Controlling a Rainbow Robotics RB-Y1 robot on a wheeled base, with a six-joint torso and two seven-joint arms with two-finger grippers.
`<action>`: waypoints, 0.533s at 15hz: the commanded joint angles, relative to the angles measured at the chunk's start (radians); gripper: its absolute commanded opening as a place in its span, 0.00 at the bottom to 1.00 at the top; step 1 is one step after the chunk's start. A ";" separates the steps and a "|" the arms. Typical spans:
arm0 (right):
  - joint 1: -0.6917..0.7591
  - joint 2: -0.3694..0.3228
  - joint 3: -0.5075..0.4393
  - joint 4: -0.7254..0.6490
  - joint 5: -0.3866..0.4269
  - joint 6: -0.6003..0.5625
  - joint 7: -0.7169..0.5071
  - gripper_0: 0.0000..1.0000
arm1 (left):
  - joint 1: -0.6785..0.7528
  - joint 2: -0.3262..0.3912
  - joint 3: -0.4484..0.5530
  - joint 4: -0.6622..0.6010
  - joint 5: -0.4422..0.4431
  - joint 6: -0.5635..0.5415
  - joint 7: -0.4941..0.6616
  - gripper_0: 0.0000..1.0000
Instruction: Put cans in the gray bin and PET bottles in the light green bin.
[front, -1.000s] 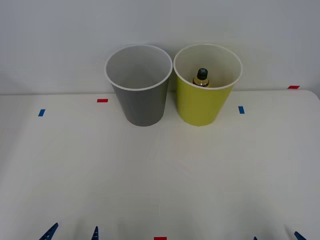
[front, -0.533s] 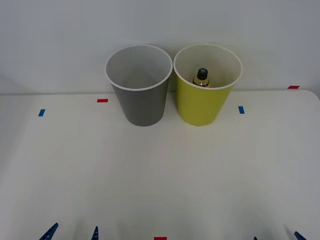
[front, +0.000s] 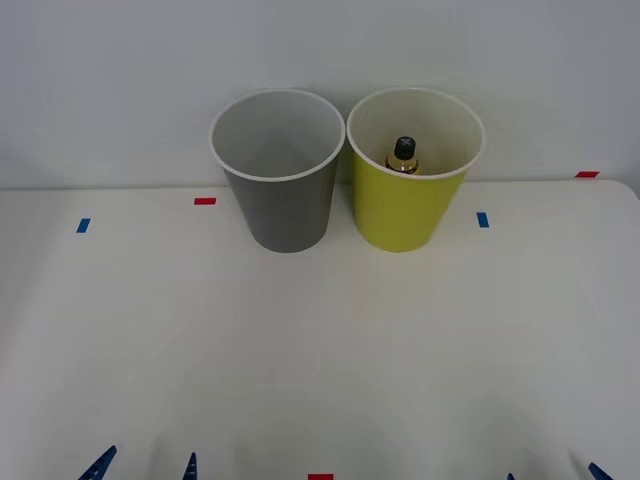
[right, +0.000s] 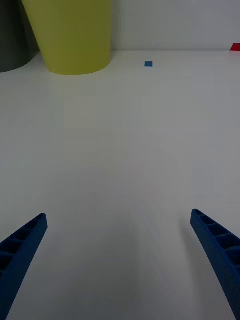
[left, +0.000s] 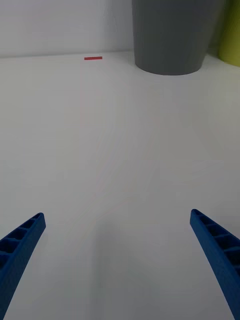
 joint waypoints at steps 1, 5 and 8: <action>0.000 0.000 0.000 0.000 0.000 0.000 0.000 1.00 | 0.000 0.000 0.000 0.000 0.000 0.000 0.000 1.00; 0.000 0.000 0.000 0.000 0.000 0.000 0.000 1.00 | 0.000 0.000 0.000 0.000 0.000 0.000 0.000 1.00; 0.000 0.000 0.000 0.000 0.000 0.000 0.000 1.00 | 0.000 0.000 0.000 0.000 0.000 0.000 0.000 1.00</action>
